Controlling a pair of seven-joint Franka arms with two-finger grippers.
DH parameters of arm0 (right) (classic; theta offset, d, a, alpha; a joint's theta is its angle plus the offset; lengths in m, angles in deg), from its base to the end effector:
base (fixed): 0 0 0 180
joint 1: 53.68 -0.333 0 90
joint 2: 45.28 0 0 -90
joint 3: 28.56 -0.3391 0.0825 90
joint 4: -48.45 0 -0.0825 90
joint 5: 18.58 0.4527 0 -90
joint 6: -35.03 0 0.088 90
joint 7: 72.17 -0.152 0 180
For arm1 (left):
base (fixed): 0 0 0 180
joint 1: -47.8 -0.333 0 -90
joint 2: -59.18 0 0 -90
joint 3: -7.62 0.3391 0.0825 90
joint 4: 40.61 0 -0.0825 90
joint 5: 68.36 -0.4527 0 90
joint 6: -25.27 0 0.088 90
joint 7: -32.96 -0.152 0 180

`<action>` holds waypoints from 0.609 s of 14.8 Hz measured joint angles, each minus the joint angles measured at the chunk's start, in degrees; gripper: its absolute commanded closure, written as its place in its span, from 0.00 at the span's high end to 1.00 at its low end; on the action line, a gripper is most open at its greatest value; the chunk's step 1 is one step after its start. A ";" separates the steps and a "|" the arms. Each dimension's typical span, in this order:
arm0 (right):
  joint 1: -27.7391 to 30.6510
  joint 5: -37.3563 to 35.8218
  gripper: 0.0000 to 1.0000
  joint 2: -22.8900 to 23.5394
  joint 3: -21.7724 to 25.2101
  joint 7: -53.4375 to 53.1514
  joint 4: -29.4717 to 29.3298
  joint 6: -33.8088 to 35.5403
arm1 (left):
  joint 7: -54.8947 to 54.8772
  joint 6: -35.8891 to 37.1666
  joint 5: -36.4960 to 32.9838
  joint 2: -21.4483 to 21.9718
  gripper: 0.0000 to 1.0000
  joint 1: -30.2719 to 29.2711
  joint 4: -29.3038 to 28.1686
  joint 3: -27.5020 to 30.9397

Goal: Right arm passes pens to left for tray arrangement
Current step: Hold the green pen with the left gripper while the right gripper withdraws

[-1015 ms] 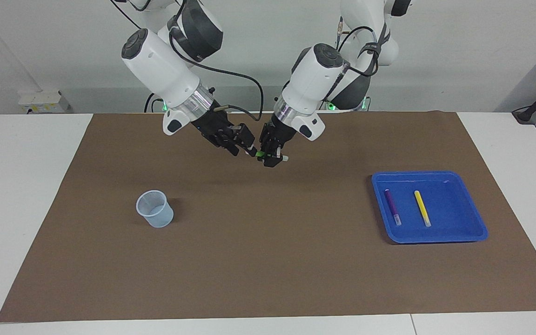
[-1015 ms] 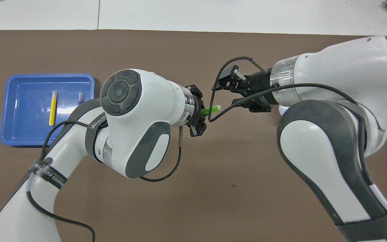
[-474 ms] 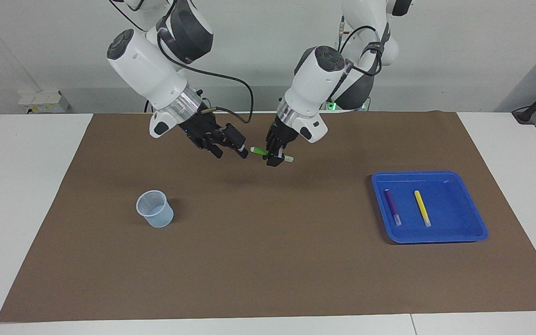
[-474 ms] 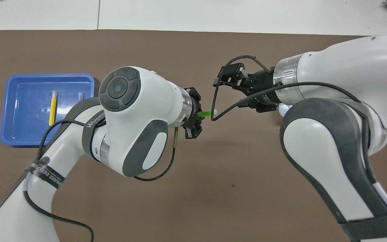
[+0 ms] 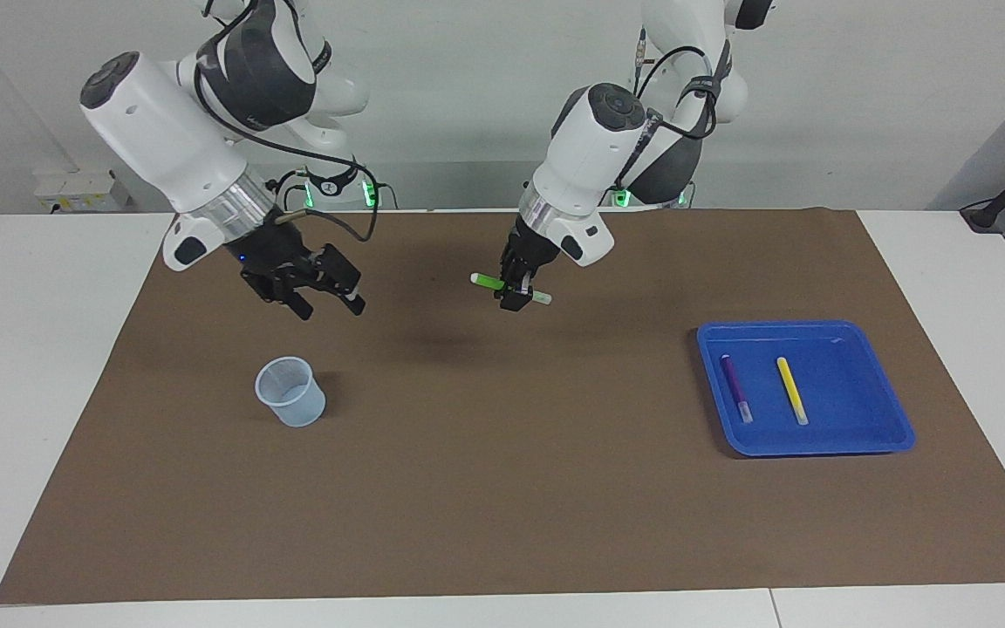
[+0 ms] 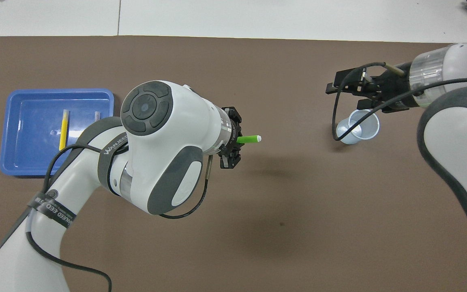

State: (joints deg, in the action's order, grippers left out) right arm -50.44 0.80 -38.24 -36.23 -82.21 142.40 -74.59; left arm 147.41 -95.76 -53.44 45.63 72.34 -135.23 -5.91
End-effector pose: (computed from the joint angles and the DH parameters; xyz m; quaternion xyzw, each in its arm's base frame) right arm 0.6897 0.0874 0.5247 -0.9781 0.0934 -0.0524 0.1784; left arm 0.5726 -0.4615 0.4603 0.7341 0.6537 -0.1138 0.1443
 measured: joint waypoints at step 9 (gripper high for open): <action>5.29 -16.41 1.00 -2.67 0.10 5.14 -0.32 4.41 | -8.52 2.64 -3.36 0.15 0.00 -0.01 0.00 0.02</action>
State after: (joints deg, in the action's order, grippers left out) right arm -45.16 -15.61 -40.91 -36.12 -77.06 142.08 -70.19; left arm 138.89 -93.12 -56.79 45.78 72.34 -135.23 -5.90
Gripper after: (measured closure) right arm 0.000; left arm 0.916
